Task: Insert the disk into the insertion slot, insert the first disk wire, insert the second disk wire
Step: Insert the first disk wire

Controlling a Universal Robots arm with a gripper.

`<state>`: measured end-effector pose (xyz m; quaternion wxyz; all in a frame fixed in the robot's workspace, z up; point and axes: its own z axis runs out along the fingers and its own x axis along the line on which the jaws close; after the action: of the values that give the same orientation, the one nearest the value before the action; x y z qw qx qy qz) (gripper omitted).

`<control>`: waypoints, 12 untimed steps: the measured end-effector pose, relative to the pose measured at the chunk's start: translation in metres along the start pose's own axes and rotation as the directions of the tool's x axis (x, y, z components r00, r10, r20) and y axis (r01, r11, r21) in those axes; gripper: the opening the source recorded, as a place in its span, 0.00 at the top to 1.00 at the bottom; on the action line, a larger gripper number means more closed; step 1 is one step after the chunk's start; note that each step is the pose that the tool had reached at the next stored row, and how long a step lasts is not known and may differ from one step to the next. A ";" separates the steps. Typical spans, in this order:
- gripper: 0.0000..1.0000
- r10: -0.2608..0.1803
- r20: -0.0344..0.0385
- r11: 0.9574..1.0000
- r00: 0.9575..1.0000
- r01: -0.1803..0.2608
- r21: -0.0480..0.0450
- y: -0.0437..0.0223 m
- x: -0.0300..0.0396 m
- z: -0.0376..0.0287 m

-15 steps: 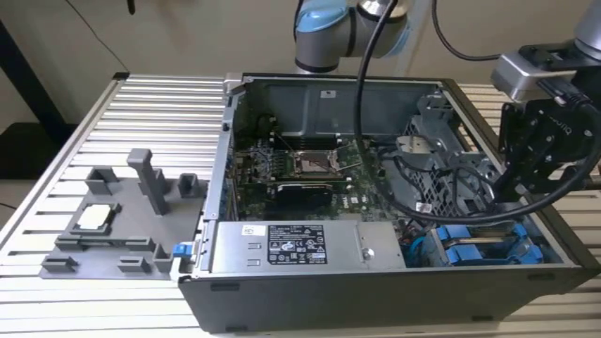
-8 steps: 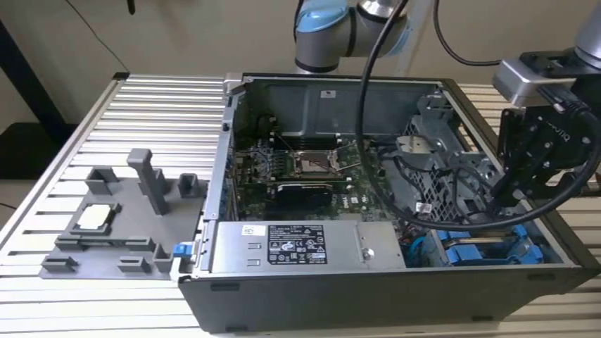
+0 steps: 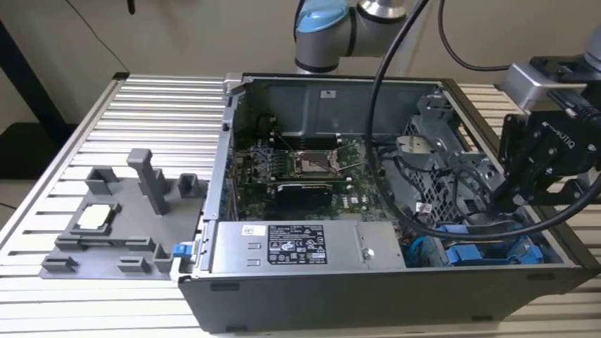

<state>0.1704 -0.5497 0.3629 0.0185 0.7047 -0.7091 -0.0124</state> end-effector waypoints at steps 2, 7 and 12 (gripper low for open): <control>0.81 0.000 0.000 1.000 1.000 0.000 -0.006 -0.0008 0.0009 0.0019; 0.81 0.001 0.000 1.000 1.000 -0.001 -0.006 -0.0024 0.0042 0.0077; 0.81 0.001 0.001 1.000 1.000 -0.001 -0.010 -0.0063 0.0070 0.0126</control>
<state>0.1760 -0.5569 0.3500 0.0214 0.7044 -0.7093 -0.0162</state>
